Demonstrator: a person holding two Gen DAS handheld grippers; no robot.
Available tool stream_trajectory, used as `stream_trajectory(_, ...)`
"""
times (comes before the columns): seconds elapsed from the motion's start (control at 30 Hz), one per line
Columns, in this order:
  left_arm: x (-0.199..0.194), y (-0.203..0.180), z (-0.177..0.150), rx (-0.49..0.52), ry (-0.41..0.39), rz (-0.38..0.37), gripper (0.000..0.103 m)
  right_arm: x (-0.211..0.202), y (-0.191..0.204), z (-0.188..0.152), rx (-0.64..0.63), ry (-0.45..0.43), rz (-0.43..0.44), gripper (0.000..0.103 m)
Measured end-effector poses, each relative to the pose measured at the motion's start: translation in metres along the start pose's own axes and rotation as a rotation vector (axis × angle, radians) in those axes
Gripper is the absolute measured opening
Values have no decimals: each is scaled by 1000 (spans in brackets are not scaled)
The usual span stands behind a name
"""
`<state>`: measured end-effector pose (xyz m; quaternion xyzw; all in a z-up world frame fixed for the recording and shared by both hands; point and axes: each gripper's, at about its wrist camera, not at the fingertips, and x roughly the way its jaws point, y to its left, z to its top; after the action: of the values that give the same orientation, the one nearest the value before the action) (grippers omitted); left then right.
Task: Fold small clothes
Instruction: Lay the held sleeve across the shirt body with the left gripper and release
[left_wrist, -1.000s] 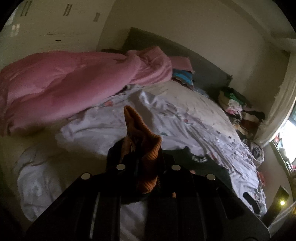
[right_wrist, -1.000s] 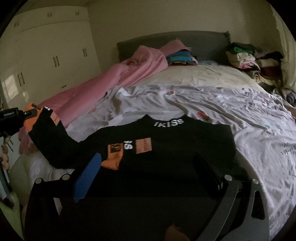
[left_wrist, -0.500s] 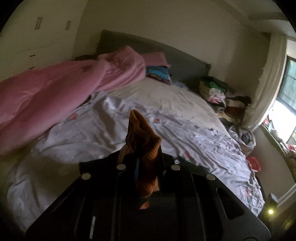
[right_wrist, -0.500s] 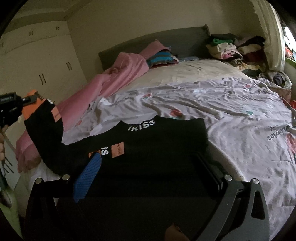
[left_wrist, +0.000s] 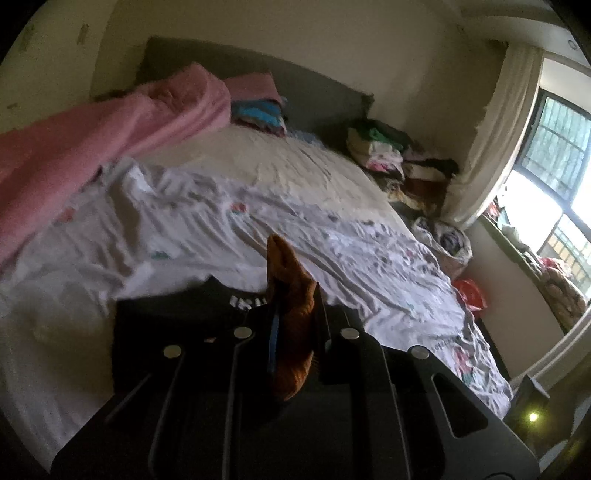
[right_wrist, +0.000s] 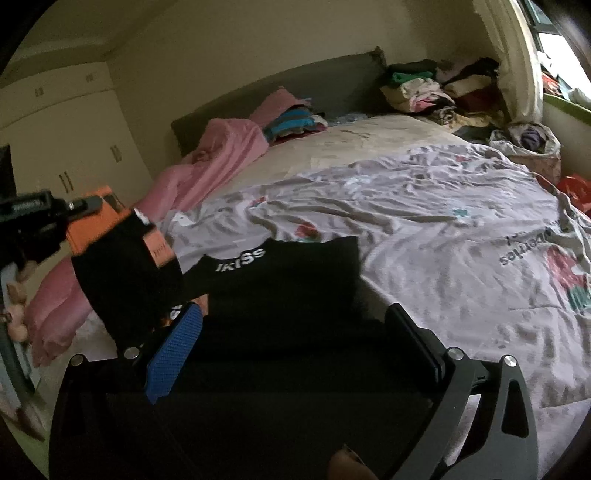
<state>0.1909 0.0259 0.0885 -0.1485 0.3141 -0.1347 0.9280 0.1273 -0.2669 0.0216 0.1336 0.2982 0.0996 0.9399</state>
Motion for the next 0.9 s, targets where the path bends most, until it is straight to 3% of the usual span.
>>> stream_trajectory(0.63, 92, -11, -79, 4, 249, -157, 6, 5, -51, -2, 73, 23, -159, 99)
stream_trajectory(0.7, 96, -9, -83, -4, 266, -184, 21, 5, -55, -3, 79, 27, -174, 98)
stream_trajectory(0.8, 97, -5, -84, -14, 263, -198, 29, 7, -58, -6, 87, 45, -184, 98)
stream_trajectory(0.9, 95, 5, -80, 7, 229, -119, 39, 16, -48, -11, 64, 87, -147, 98)
